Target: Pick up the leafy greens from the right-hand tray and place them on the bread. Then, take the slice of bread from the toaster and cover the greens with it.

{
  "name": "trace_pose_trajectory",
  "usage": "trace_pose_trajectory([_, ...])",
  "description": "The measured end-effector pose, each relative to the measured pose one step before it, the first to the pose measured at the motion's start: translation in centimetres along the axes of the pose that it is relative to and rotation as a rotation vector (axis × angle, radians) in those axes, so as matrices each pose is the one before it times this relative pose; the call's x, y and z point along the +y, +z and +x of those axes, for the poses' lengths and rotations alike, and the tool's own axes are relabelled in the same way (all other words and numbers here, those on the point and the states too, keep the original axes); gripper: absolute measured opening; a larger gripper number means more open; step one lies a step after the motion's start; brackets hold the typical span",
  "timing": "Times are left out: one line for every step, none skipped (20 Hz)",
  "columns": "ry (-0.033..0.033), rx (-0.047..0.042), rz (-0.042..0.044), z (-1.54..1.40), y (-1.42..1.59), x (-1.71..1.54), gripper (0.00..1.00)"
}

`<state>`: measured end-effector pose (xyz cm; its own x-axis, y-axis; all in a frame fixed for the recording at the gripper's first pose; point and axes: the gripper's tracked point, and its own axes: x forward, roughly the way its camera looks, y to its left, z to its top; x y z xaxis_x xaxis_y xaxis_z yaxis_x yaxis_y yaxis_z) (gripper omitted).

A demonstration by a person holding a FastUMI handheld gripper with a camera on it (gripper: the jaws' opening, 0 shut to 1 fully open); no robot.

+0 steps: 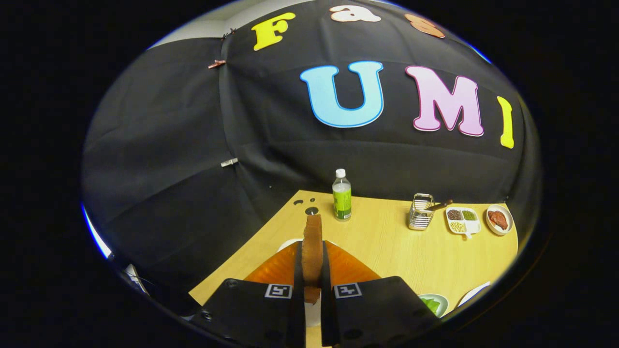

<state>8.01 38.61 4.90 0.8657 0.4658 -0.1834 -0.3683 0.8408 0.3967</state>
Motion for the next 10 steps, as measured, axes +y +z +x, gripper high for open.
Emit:
trace_pose_trajectory([0.00184, -0.01232, 0.00919, -0.764, 0.699, -0.469, 0.17])
trace_pose_trajectory([-0.00287, -0.01283, 0.00979, -0.785, 0.625, -0.629, 0.17])
trace_pose_trajectory([-0.00548, -0.01079, 0.00686, -0.746, 0.577, -0.845, 0.17])
trace_pose_trajectory([-0.01028, -0.00857, 0.00368, -0.787, 0.358, -0.983, 0.17])
trace_pose_trajectory([-0.01047, -0.00373, 0.00182, -0.818, 0.233, -1.161, 0.16])
trace_pose_trajectory([-0.01256, -0.00301, 0.00334, -0.806, 0.024, -1.386, 0.17])
trace_pose_trajectory([-0.01495, -0.00328, -0.00037, -0.674, 0.020, -1.246, 0.17])
trace_pose_trajectory([-0.01978, 0.00046, -0.00363, -0.696, -0.308, -1.548, 0.17])
trace_pose_trajectory([-0.02532, 0.00622, -0.00127, -0.533, -0.522, -1.681, 0.17])
trace_pose_trajectory([-0.02686, 0.01102, 0.00094, -0.443, -0.876, -1.656, 0.17])
